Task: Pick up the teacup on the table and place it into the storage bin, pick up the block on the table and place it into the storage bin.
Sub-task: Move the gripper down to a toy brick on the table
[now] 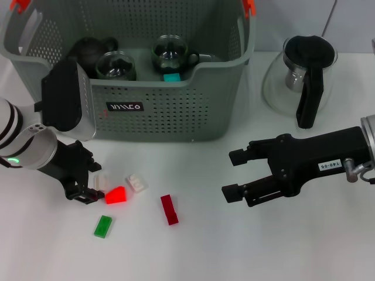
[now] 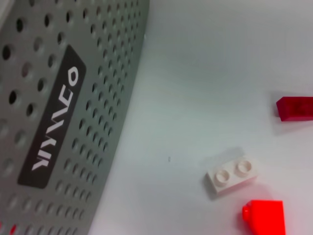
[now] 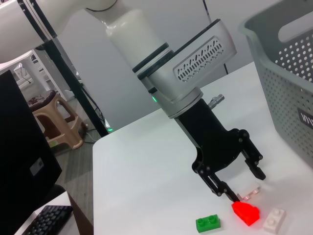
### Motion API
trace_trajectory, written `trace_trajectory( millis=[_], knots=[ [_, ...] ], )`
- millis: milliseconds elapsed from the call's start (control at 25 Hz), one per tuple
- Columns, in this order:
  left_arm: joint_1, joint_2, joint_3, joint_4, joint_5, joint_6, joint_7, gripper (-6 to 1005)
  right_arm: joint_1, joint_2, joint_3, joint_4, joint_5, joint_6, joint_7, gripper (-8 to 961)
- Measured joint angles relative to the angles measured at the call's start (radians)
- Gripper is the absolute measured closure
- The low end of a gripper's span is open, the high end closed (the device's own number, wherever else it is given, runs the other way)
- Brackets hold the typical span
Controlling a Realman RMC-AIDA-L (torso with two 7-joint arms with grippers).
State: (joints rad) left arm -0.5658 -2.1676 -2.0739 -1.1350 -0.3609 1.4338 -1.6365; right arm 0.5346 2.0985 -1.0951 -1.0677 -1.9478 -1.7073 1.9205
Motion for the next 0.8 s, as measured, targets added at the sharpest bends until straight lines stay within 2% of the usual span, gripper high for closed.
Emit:
trace_trajectory(
  millis=[800],
  knots=[
    [-0.025,0.004,0.0,0.038,0.007,-0.001,-0.003,396,-0.001,0.0,0.003,0.0,0.0,0.0,0.0,12]
  ],
)
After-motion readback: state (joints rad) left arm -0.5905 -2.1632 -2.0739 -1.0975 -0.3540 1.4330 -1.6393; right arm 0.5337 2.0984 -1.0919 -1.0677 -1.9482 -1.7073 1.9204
